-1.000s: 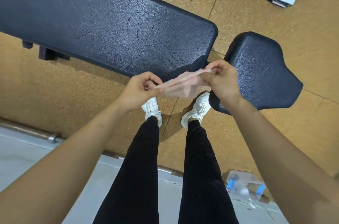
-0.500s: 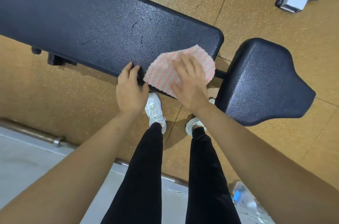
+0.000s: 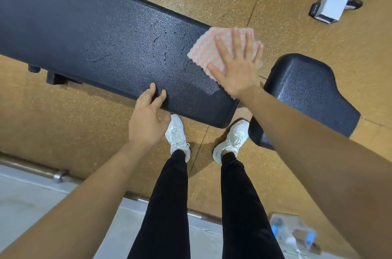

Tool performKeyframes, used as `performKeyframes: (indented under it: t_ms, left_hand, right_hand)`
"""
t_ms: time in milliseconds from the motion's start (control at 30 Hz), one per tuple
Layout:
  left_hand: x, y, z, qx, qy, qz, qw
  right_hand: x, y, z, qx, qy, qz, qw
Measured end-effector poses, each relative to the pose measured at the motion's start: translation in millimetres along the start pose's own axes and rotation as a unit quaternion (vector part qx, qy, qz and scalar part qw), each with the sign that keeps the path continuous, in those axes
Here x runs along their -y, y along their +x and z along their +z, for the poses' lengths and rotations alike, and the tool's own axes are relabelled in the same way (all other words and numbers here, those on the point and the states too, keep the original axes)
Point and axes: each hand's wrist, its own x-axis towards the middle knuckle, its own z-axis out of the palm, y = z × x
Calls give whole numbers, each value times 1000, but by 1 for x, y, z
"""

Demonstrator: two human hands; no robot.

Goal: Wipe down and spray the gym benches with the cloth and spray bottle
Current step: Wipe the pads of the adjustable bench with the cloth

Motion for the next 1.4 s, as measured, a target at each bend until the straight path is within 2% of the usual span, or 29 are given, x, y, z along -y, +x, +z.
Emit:
performKeyframes:
  t_ms: [200,400,533,700,767,833,967,1133,1233,1400]
  left_hand:
    - [7,-5,-1,29,-9,30,999]
    - [21,-1,-13,16,-9,40,999]
    - [38,4,-23,-23,32,-12,999]
    - [60,9,-33,-16,80,-25,996]
    - [63,8,-33,-7,79,-15,997]
    - [64,9,-34,-3,65,-17,998]
    - [66,13,-40,-12,28,-28,999]
    - [72,16,-43,-3,23,-16,1000]
    - [75,16,-40,-4,16,-8,1000]
    - [79,13,-41,-4,-31,-2,1000]
  right_hand:
    - [17,1,1,-5,3,24,1000]
    - [74,-58,37,27,-41,-95,994]
    - [107,-78,53,39,-38,-158,986]
    - [106,-72,49,31,-11,-227,973]
    - [98,-56,40,11,-42,-257,966]
    - [95,-29,27,14,-63,-233,970]
    - [102,31,-3,20,-34,-125,991]
    - [112,82,-33,42,-10,-67,997]
    - [119,88,-34,46,-22,-65,997]
    - [139,61,-9,37,-59,-146,987]
